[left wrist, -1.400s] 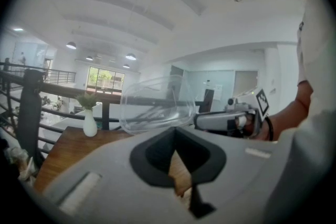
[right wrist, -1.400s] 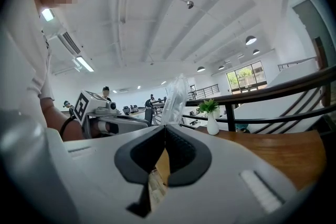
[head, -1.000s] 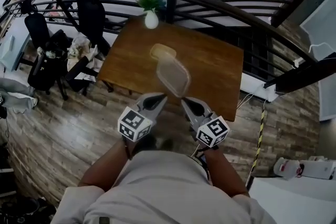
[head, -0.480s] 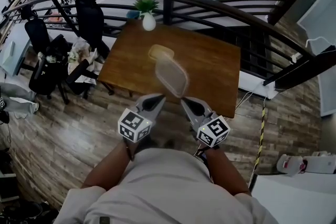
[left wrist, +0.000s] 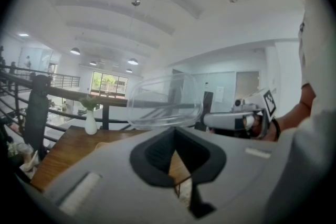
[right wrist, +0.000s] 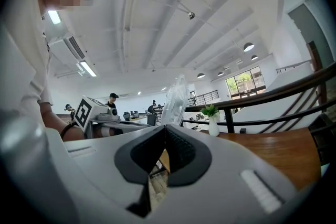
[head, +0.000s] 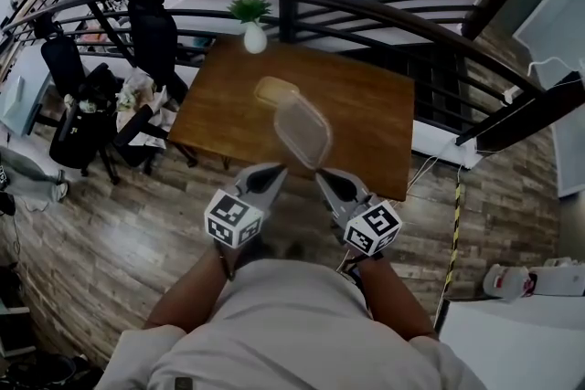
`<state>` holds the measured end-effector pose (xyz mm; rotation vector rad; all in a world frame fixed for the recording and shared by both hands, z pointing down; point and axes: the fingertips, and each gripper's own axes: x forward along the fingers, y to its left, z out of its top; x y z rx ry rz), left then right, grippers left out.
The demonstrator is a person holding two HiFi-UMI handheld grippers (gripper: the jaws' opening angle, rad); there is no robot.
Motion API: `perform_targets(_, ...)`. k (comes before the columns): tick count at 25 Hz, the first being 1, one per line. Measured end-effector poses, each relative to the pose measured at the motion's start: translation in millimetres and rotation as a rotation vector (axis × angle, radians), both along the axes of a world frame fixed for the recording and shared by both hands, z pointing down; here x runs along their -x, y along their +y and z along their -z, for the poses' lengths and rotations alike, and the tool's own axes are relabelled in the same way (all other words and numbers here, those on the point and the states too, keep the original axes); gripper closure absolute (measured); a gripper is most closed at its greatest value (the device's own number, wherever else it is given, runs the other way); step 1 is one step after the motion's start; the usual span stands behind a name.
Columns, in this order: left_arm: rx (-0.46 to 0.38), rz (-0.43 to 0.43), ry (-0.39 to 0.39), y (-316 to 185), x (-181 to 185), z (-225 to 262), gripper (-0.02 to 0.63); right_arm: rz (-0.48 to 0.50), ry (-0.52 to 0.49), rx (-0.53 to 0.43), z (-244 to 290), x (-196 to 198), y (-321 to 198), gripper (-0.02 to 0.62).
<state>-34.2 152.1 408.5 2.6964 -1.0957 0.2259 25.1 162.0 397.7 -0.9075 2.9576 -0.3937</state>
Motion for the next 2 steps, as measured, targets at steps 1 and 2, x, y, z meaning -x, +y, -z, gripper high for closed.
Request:
perform_targets(1, 0.0, -0.001, 0.001, 2.2, -1.7, -1.2, 0.603, -0.002, -0.006, 0.003, -1.6, -2.2, 1.9, 0.589)
perform_targets(2, 0.0, -0.002, 0.001, 4.5, -3.4, -2.5, 0.603, -0.004, -0.012, 0.006, -3.2, -4.5, 3.8, 0.589)
